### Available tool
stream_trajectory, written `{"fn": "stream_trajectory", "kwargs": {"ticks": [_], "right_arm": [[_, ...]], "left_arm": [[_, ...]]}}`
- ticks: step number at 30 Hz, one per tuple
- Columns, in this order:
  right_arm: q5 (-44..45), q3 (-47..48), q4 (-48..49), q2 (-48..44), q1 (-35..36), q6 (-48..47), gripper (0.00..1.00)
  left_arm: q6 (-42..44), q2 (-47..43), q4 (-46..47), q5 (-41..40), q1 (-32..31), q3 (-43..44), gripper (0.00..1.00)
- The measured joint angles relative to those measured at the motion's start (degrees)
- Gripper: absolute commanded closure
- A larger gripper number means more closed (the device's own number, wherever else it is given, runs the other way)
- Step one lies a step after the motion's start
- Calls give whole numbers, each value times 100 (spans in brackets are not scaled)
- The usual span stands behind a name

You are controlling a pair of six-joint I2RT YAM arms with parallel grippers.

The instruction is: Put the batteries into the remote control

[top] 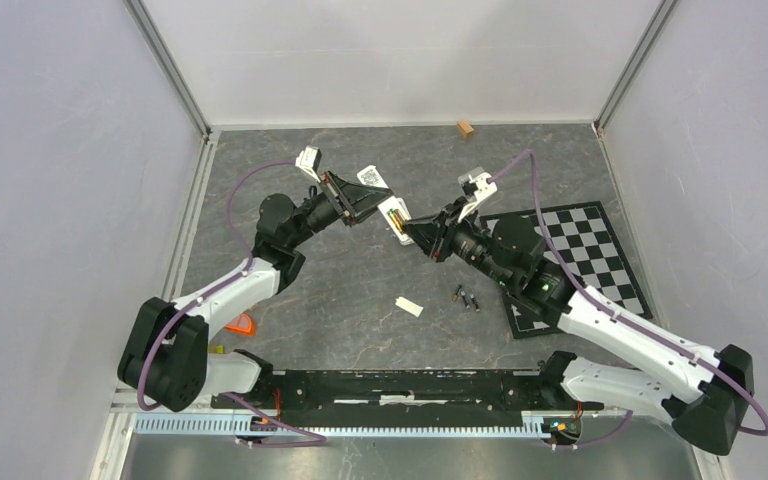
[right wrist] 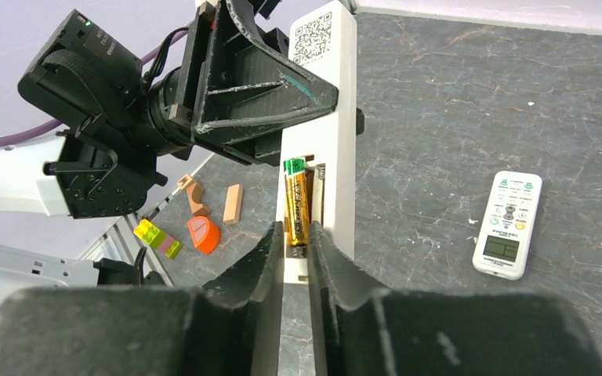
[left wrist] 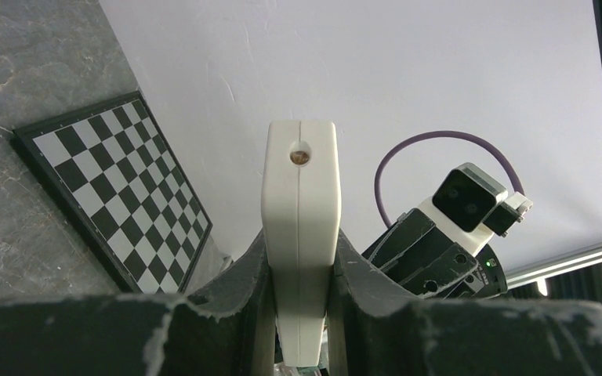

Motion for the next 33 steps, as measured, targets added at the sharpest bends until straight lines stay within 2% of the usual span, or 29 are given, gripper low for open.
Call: {"fn": "stream_trajectory", "kwargs": {"ticks": [5,10,15,16,21,33], "right_arm": [[2,0,-205,-275,0,153,60],[-39,0,-273,-426,-2,592,35],[55,-192,-197,-533,-2,1401,6],[96,-256,-181,-544,-2,1552,3],[249,-664,98,-509,-2,2284,2],[153,-704,1386,131,-11,2929,2]], "left_arm": [[164,-2,0,-59,26,0,98],[503,-4,-4,-258,26,7,98],[1104,-122,4,-518,42,7,98],[1207,-160,7,-566,42,7,98],[1799,-442,151,-717,42,7,98],[2341,-494,820,-330,42,0,98]]}}
